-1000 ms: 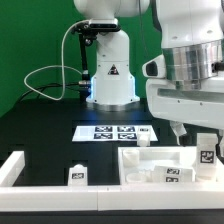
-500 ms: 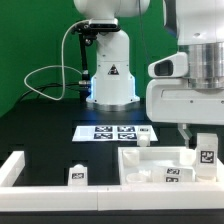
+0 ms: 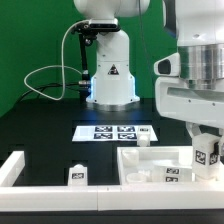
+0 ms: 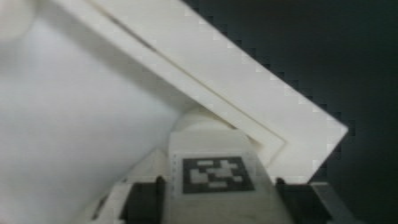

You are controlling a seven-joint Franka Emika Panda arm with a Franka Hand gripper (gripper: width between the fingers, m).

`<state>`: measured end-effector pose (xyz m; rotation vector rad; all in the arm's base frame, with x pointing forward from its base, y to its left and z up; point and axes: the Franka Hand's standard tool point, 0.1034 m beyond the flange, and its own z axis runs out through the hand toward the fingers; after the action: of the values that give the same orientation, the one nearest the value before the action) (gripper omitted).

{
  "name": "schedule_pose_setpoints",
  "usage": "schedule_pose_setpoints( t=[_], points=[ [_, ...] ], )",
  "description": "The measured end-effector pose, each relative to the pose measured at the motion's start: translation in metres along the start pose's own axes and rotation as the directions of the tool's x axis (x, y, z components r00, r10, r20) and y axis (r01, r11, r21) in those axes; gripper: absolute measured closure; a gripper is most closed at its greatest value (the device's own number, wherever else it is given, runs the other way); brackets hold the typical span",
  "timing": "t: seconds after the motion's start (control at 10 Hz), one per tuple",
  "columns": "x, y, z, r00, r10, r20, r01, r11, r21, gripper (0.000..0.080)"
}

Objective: Assemble one leg

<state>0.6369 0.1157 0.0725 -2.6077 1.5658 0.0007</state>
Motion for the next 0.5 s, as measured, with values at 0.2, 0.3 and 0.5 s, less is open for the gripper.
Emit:
schedule_pose_setpoints(
  t=[0.2, 0.3, 0.5],
  points=[
    [0.0026, -0.0035, 0.0003, 0.938, 0.346, 0.024, -0.347, 0.938, 0.02, 0.0514],
    [0.0028, -0.0038, 0.0005, 0.868, 0.494, 0.05, -0.496, 0.868, 0.04, 0.0514],
    [0.0029, -0.0028, 0.0003, 0.855, 0.516, 0.057, -0.519, 0.854, 0.049, 0.0514]
  ],
)
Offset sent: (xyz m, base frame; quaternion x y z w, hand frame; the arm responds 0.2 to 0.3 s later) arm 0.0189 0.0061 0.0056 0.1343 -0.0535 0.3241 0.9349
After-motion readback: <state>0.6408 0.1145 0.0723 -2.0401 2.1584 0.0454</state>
